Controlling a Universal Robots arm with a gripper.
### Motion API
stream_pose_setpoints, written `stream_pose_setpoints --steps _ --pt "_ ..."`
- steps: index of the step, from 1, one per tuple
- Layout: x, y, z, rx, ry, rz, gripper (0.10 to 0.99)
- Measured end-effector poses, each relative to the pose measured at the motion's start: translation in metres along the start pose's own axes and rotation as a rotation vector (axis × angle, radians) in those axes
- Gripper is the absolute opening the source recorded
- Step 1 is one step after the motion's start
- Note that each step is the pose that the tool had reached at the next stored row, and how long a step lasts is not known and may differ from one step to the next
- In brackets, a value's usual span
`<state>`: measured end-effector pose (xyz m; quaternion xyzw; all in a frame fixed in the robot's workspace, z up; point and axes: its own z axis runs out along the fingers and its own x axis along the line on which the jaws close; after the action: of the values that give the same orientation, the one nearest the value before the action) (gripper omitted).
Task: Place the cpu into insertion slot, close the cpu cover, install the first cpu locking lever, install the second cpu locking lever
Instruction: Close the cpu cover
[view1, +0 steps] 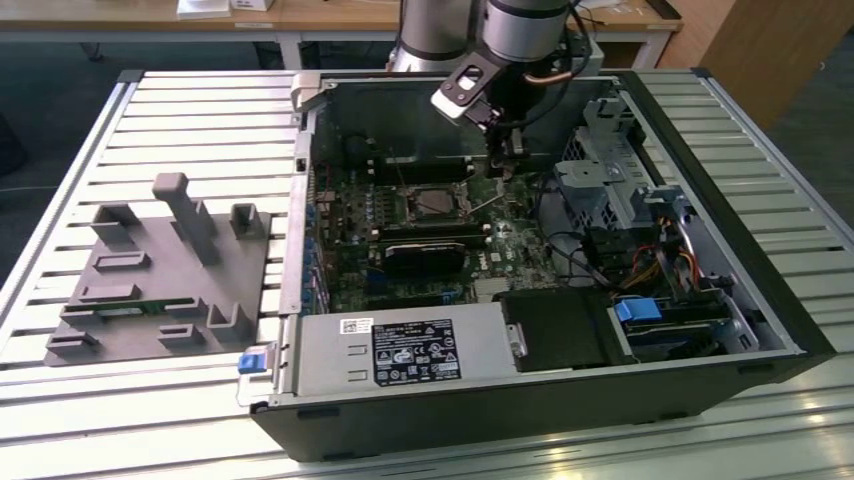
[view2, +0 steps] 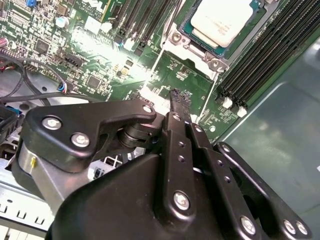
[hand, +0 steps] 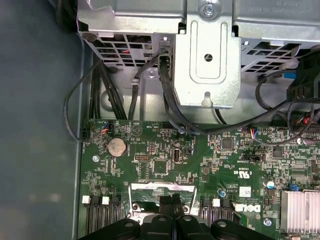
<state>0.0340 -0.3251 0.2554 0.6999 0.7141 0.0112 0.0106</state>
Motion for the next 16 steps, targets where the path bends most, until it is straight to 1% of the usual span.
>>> stream_pose_setpoints --steps 11,14,16 --pt "-0.0001 0.0059 0.0004 0.001 0.0 0.0 0.106" --pt "-0.0002 0.0084 0.0005 0.001 0.0001 0.0 0.106" --pt "-0.0002 0.0113 0.0007 0.001 0.0001 0.0 0.106"
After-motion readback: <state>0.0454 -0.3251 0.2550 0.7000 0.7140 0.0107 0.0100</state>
